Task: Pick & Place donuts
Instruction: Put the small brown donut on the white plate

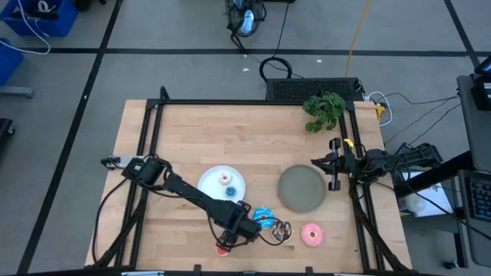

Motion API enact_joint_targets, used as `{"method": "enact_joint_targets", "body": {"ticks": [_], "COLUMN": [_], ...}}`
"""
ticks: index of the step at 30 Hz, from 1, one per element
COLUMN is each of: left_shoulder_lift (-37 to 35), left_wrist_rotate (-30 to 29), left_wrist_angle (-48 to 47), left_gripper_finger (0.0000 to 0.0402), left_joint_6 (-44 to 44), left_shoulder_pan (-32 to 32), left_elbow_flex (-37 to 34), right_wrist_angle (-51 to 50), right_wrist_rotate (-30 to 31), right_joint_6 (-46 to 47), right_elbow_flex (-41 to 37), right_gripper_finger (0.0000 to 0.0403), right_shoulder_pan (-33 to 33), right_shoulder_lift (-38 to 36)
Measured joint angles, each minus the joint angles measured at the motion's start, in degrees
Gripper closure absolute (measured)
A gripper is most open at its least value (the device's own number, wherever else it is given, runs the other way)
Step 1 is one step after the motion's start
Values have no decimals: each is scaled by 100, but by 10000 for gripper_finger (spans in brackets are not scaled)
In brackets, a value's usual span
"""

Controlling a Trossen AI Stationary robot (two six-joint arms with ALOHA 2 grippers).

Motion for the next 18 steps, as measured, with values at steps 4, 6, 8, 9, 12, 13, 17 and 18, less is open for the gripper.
{"method": "enact_joint_targets", "body": {"ticks": [4,6,8,9,12,13,17,18], "left_shoulder_lift": [0,-26,-28,-28,-28,-28,-77,-85], "left_wrist_rotate": [-9,45,49,49,61,59,20,17], "left_wrist_angle": [-65,-113,-130,-137,-140,-142,-263,-296], "left_gripper_finger": [240,259,274,280,292,293,291,287], "left_joint_6": [-15,-19,-25,-30,-64,-89,-118,-137], "left_shoulder_pan": [22,35,28,25,28,28,28,27], "left_elbow_flex": [-2,-9,-9,-11,-11,-11,26,64], "right_wrist_angle": [-2,-2,0,0,0,-1,0,0], "right_wrist_rotate": [-1,-1,0,-1,-1,0,-1,1], "right_joint_6": [1,2,0,2,2,2,2,2], "right_elbow_flex": [0,-1,-2,-1,0,1,-2,0], "right_gripper_finger": [403,403,403,403,403,403,403,403], "right_shoulder_pan": [-1,2,-1,-1,0,2,-1,0], "right_shoulder_lift": [0,0,0,0,0,0,0,0]}}
